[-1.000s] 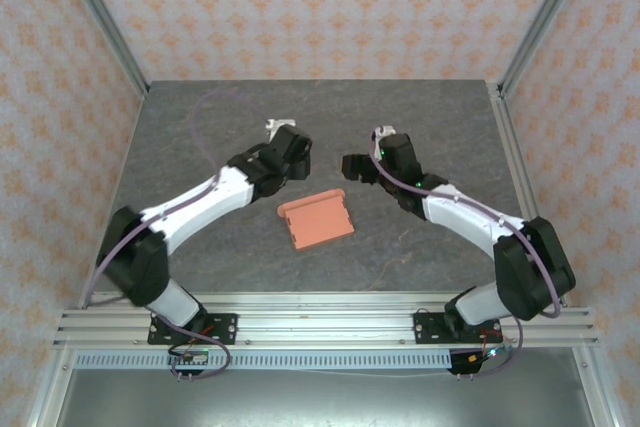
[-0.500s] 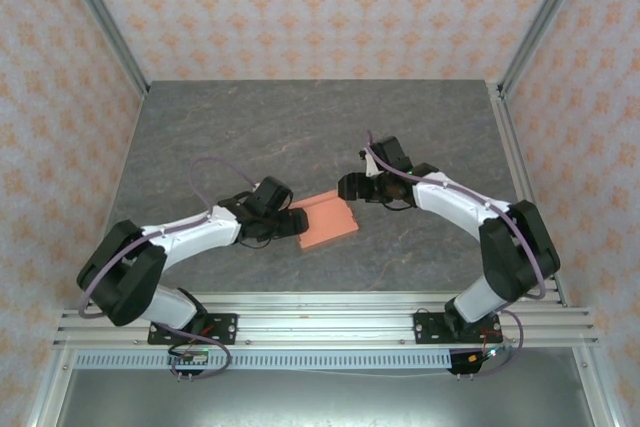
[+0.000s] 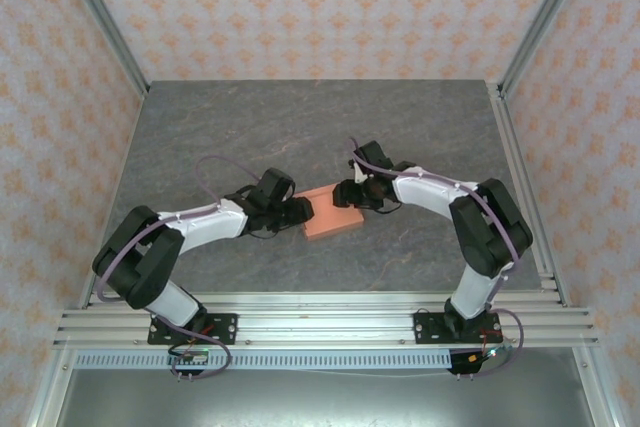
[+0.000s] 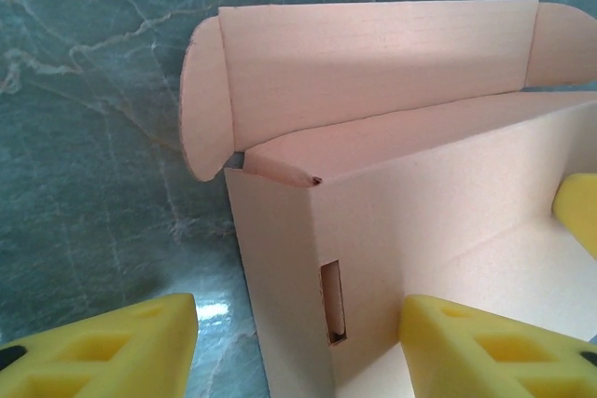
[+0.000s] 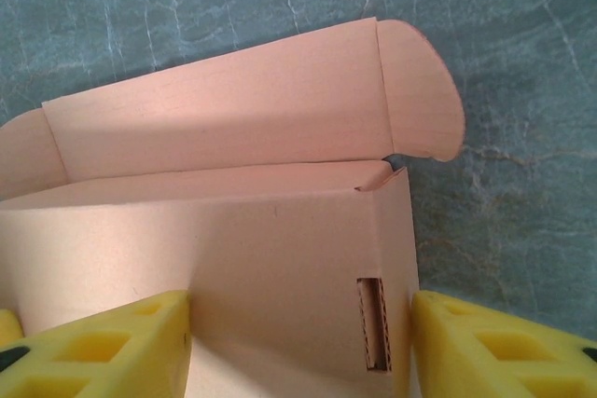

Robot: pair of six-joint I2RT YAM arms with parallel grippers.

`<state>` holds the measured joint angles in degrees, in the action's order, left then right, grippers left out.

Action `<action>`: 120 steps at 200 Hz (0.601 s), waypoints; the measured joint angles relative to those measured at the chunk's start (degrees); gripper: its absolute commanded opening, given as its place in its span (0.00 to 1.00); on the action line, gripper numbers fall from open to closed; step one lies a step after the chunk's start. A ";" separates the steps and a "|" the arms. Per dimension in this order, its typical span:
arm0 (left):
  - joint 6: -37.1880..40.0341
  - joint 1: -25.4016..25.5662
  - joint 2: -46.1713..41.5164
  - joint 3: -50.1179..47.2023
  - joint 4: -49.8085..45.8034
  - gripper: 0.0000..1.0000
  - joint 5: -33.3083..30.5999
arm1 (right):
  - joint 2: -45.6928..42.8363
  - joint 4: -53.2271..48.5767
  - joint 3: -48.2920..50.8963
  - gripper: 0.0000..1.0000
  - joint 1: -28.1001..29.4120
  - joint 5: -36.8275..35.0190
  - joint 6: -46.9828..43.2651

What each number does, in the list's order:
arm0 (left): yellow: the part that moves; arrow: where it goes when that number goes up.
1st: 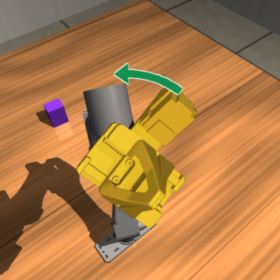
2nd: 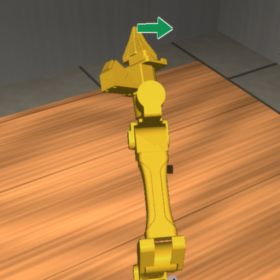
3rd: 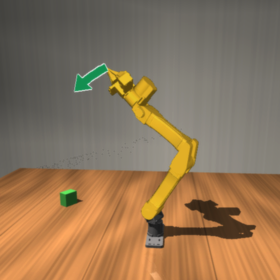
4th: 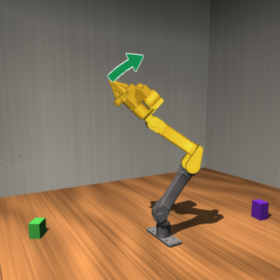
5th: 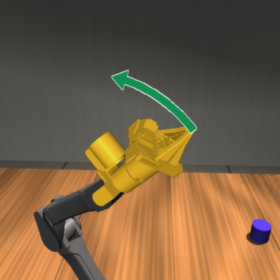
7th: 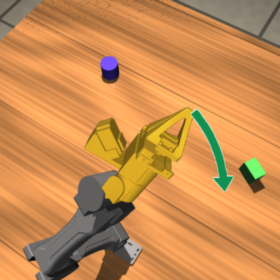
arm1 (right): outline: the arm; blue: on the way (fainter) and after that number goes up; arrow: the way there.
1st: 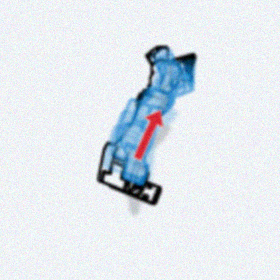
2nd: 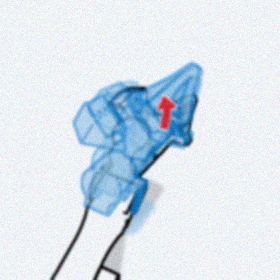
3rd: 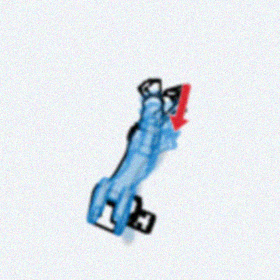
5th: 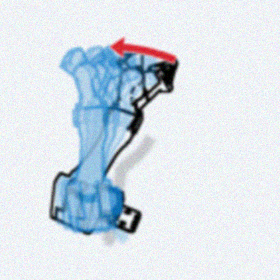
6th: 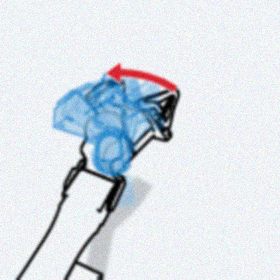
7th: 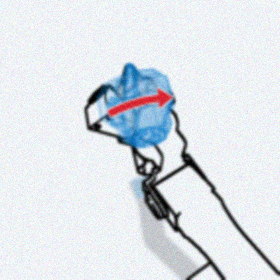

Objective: Fold the paper box

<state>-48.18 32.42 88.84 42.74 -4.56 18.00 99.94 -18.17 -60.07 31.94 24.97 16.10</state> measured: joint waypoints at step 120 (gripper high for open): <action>-1.95 -3.19 4.61 4.83 4.61 0.84 3.04 | 1.66 0.24 -4.24 0.77 -1.51 3.23 4.33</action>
<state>-50.13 29.23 93.45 47.57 0.05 21.04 101.60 -17.93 -64.31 30.44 28.21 20.43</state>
